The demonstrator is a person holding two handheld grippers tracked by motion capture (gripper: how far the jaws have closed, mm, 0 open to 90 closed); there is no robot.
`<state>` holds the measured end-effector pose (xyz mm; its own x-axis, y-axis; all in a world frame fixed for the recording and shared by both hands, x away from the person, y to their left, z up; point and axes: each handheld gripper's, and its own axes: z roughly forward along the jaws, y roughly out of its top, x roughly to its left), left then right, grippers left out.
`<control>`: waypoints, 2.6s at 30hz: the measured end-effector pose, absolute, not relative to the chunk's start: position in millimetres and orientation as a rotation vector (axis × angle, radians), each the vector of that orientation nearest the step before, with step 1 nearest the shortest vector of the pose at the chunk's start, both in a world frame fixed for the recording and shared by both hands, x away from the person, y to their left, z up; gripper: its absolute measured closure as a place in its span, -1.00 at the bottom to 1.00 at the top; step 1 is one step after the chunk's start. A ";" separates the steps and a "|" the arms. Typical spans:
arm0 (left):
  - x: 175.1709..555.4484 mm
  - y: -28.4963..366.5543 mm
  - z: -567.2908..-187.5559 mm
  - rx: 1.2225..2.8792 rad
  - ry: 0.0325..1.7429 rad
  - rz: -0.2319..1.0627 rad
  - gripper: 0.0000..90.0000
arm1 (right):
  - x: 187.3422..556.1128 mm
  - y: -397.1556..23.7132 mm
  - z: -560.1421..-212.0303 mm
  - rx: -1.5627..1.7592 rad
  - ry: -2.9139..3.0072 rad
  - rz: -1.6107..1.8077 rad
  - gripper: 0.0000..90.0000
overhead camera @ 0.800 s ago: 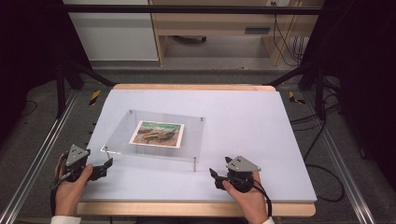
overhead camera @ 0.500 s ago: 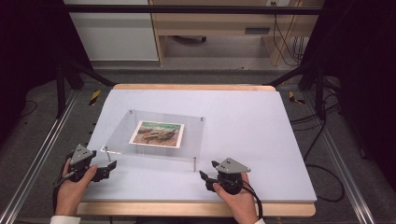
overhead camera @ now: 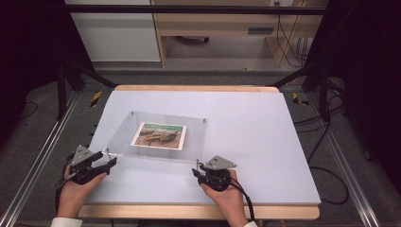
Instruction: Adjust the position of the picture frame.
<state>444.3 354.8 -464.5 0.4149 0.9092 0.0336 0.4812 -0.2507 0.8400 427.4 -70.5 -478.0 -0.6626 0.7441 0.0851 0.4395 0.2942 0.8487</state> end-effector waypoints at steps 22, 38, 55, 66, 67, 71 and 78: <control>461.7 352.3 -465.8 1.768 1.173 0.731 0.69 | 448.8 -69.1 -466.9 1.194 2.191 1.530 0.89; 458.0 353.8 -456.3 1.645 1.217 0.642 0.87 | 450.0 -60.5 -469.0 1.208 2.042 1.552 0.87; 464.7 353.8 -456.7 1.675 1.205 0.607 0.86 | 451.7 -61.7 -465.8 1.231 2.070 1.528 0.88; 444.2 323.8 -426.1 1.650 1.172 0.605 0.87 | 450.7 -87.1 -431.2 1.220 2.004 1.452 0.84; 444.2 323.8 -426.1 1.650 1.172 0.605 0.87 | 450.7 -87.1 -431.2 1.220 2.004 1.452 0.84; 441.8 310.1 -420.1 1.642 1.161 0.598 0.87 | 451.0 -101.1 -424.6 1.234 1.986 1.453 0.85; 445.4 276.5 -406.7 1.629 1.111 0.620 0.87 | 449.4 -133.5 -409.8 1.215 1.947 1.438 0.85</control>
